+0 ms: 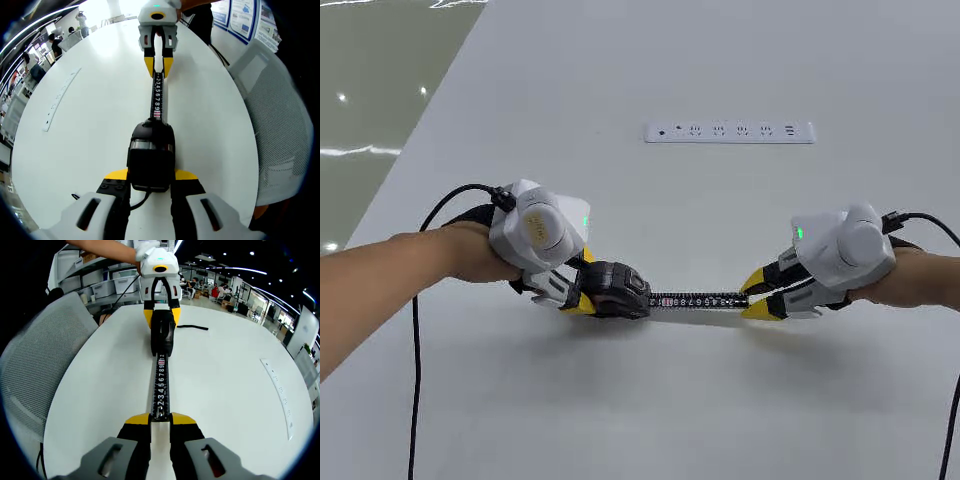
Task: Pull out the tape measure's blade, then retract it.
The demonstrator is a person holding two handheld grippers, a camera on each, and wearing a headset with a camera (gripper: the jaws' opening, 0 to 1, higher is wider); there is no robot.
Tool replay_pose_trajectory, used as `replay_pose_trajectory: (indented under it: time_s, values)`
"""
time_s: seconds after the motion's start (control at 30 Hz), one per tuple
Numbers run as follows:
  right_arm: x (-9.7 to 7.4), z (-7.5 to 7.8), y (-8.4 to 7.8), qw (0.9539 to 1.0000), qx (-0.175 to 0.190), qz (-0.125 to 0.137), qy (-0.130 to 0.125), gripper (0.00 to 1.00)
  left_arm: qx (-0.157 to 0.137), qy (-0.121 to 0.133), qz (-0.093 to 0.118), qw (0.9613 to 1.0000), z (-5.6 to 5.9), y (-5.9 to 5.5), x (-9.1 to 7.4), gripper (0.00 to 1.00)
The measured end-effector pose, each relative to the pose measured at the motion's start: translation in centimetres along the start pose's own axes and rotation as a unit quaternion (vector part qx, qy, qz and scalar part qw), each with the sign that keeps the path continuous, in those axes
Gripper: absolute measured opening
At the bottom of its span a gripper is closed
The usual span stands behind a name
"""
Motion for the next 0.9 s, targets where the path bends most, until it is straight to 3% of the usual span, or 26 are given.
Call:
replay_pose_trajectory:
  time_s: [0.9]
  values:
    - [-1.1, 0.3, -1.4, 0.9999, -0.001, -0.014, -0.002, 0.12, -0.004, 0.001, 0.0, 1.0, -0.1, -0.1, 0.0, 0.26]
Point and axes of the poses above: the centre of the closed fingertips' face, and the gripper's own axes: x roughly forward along the fingers, z roughly to its right, y roughly out of its top, the point moved 8 cm from there along -x, roughly backward along the fingers, and after that the axes turned 9 degrees about -y, right-handed, at the moved point
